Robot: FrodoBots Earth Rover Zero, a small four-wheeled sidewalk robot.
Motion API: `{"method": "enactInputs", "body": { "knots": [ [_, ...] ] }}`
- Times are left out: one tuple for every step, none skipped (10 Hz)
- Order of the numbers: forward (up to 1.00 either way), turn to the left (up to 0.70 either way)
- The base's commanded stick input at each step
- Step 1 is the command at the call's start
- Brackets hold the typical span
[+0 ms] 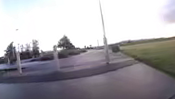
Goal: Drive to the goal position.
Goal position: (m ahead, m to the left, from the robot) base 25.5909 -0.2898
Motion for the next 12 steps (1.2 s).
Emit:
{"method": "enactInputs", "body": {
  "knots": [
    [0.45, 0.00],
    [0.45, 0.00],
    [0.45, 0.00],
    [0.45, 0.00],
    [0.45, 0.00],
    [0.45, 0.00],
    [0.45, 0.00],
    [0.45, 0.00],
    [0.45, 0.00],
    [0.45, 0.00],
    [0.45, 0.00],
    [0.45, 0.00]
  ]
}}
